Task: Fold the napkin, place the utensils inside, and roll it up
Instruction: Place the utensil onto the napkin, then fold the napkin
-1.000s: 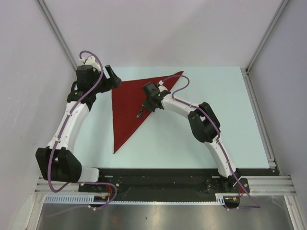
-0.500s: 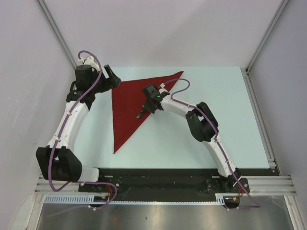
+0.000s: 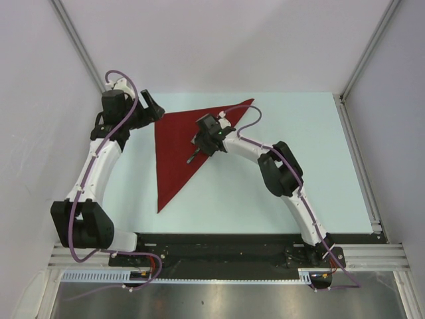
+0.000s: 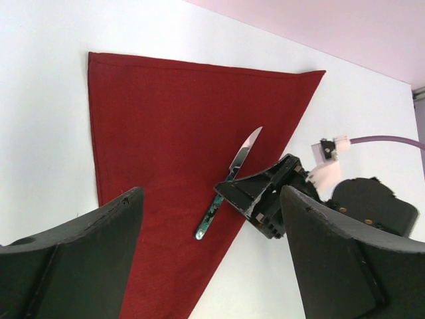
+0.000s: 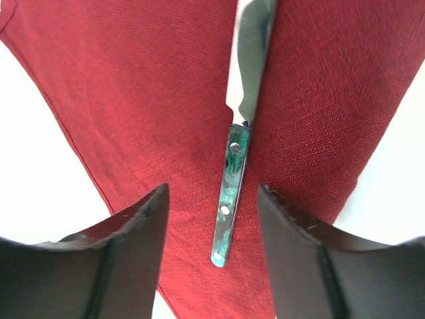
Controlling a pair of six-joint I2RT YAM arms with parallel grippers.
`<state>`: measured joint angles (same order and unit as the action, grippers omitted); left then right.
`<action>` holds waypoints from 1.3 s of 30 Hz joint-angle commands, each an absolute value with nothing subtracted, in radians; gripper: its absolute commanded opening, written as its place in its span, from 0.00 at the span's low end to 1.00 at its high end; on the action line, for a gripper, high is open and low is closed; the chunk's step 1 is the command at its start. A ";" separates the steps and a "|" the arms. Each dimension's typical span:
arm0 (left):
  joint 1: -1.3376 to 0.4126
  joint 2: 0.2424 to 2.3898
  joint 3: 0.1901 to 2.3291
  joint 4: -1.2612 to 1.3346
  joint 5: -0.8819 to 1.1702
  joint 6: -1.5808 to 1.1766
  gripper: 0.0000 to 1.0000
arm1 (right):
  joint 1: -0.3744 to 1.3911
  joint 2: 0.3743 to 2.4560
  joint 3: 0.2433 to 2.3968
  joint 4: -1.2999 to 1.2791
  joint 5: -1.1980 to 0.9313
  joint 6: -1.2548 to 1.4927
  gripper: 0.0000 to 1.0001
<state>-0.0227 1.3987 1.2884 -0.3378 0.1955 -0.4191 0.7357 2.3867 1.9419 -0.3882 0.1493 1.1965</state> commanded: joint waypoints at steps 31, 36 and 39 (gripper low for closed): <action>-0.026 1.416 1.289 -0.333 0.187 -0.413 0.88 | 0.155 2.595 1.952 0.171 -0.173 0.948 0.50; -0.031 1.420 1.290 -0.331 0.198 -0.414 0.88 | 0.153 2.730 2.184 0.066 -0.173 0.930 0.50; -0.034 1.424 1.292 -0.331 0.207 -0.416 0.88 | 0.153 2.776 2.252 0.043 -0.164 0.936 0.49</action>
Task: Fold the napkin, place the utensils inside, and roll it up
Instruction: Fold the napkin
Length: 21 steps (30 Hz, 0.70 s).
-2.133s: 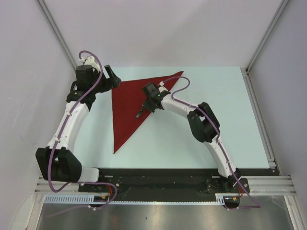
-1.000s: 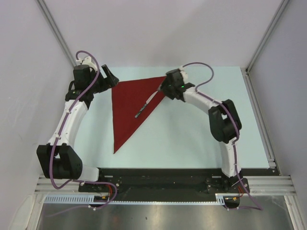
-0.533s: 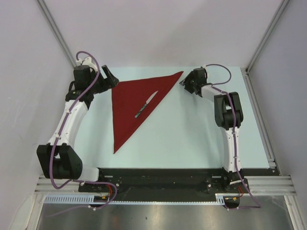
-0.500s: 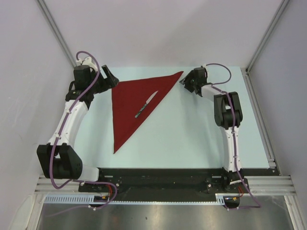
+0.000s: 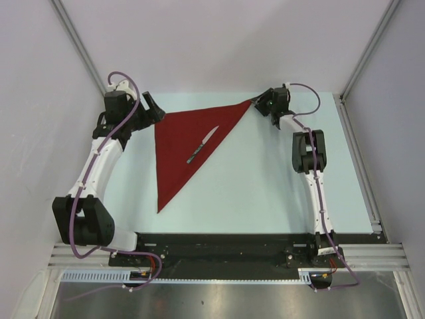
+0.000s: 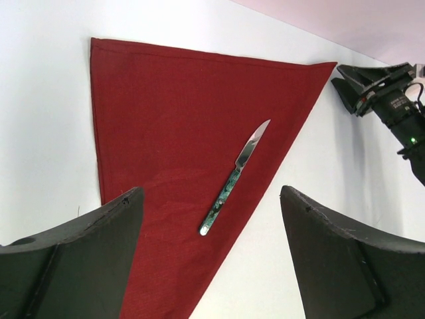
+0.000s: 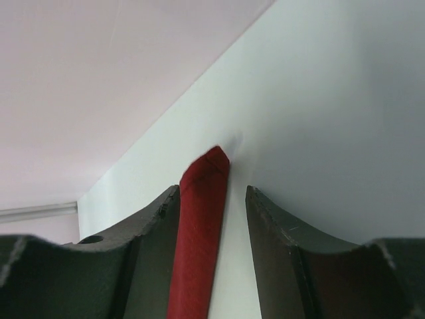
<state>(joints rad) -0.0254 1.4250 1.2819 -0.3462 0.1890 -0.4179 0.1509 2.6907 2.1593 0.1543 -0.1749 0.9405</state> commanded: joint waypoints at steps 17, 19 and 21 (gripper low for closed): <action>-0.034 1.434 1.302 -0.339 0.247 -0.422 0.88 | 0.156 2.887 2.401 -0.028 -0.163 0.962 0.40; -0.034 1.436 1.304 -0.339 0.255 -0.423 0.88 | 0.155 2.890 2.407 -0.023 -0.164 0.971 0.38; -0.034 1.436 1.302 -0.337 0.256 -0.425 0.88 | 0.155 2.901 2.417 -0.023 -0.167 0.976 0.37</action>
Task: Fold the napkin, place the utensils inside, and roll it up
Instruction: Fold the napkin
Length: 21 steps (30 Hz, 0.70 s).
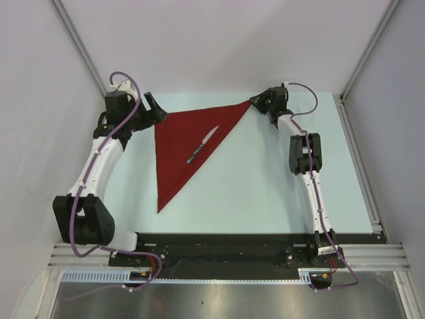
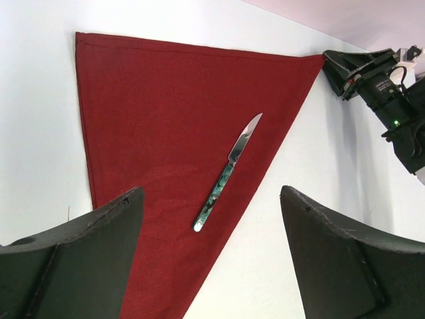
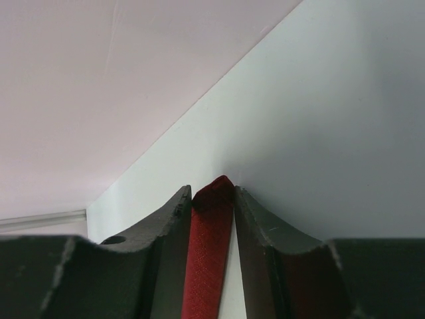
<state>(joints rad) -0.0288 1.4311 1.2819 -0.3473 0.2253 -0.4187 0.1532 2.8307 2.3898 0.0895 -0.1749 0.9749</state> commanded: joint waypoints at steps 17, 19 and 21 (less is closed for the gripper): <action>-0.034 1.451 1.308 -0.348 0.255 -0.420 0.88 | 0.155 2.837 2.252 0.254 -0.236 1.014 0.00; -0.034 1.453 1.308 -0.348 0.255 -0.420 0.88 | 0.156 2.768 2.133 0.377 -0.233 1.031 0.00; -0.034 1.453 1.310 -0.348 0.253 -0.420 0.88 | 0.160 2.728 2.064 0.494 -0.235 1.046 0.00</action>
